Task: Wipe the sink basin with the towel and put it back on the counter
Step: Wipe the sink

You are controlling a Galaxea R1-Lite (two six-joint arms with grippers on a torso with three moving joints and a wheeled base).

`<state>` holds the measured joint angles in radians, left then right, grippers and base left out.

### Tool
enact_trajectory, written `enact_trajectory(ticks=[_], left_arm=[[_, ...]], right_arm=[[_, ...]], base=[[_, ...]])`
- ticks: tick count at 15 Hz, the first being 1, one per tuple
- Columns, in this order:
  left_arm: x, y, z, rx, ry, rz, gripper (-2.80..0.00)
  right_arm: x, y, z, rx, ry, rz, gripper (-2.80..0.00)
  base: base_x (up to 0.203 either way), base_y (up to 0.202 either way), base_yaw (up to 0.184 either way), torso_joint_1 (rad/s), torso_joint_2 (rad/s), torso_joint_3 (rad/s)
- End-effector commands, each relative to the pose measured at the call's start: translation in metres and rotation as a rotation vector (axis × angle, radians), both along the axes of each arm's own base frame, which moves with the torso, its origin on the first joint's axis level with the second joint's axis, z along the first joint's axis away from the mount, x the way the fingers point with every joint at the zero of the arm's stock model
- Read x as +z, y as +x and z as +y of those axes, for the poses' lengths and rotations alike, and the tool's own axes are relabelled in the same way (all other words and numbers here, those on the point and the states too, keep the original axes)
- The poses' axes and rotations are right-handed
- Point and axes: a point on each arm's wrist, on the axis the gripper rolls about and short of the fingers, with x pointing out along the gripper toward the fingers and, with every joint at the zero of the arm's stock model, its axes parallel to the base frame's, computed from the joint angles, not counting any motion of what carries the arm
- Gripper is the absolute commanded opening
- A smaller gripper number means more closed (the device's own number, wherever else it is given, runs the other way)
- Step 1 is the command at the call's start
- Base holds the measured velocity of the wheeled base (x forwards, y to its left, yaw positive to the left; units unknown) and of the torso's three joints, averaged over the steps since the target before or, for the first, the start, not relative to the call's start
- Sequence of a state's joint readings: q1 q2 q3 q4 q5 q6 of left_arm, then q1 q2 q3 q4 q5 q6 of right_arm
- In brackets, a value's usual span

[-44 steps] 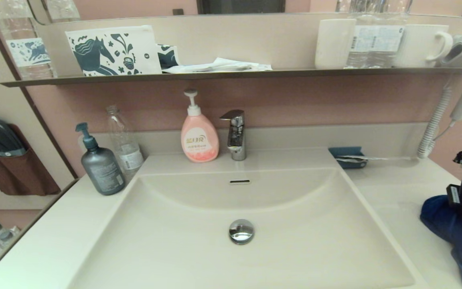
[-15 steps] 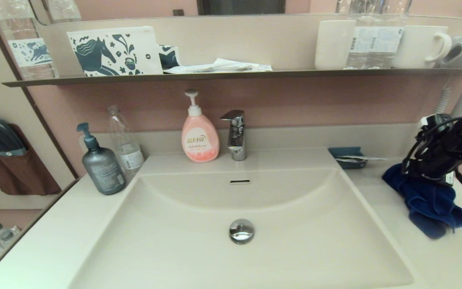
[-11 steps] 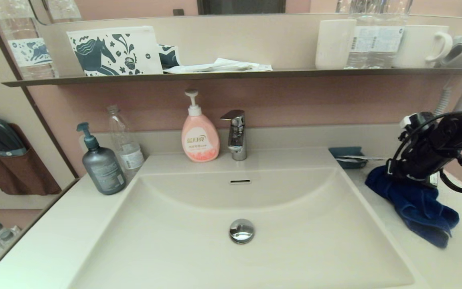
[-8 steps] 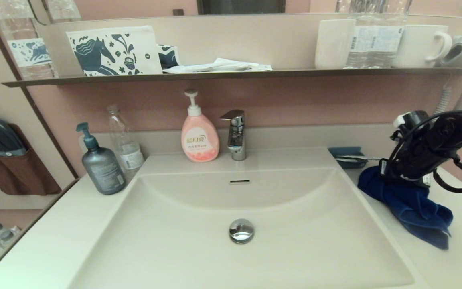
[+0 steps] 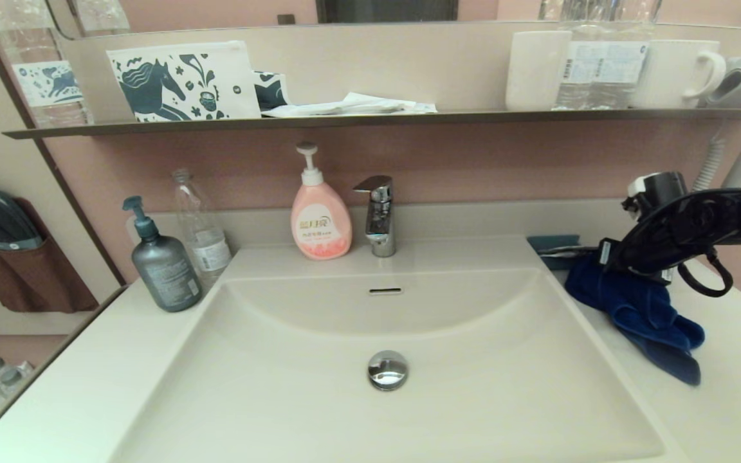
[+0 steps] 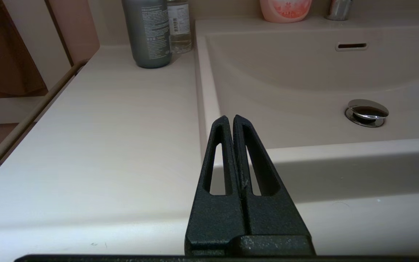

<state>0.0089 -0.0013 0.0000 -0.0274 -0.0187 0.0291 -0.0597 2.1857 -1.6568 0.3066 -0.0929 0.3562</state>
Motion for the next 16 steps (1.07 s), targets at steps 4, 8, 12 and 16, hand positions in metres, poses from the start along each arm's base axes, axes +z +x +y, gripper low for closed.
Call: enact_trajectory(ticks=[4,8,12,16], left_arm=[[0.000,0.000,0.000,0.000,0.000,0.001,-2.80],[0.000,0.000,0.000,0.001,0.000,0.001,-2.80],[0.000,0.000,0.000,0.001,0.000,0.001,-2.80],[0.000,0.000,0.000,0.001,0.000,0.000,-2.80]], right_arm=[[-0.024,0.009,-0.029,-0.055,-0.077,0.027,-2.80],[-0.019,0.006,-0.071,-0.102,-0.145,0.001,-2.80],[-0.018,-0.008,-0.063,-0.097,-0.124,0.045,-2.80],[0.031,-0.063,-0.045,-0.057,-0.079,0.189,-2.80]], base=[[0.000,0.000,0.000,0.000,0.00,0.000],[0.000,0.000,0.000,0.000,0.00,0.000],[0.000,0.000,0.000,0.000,0.00,0.000],[0.000,0.000,0.000,0.000,0.00,0.000]])
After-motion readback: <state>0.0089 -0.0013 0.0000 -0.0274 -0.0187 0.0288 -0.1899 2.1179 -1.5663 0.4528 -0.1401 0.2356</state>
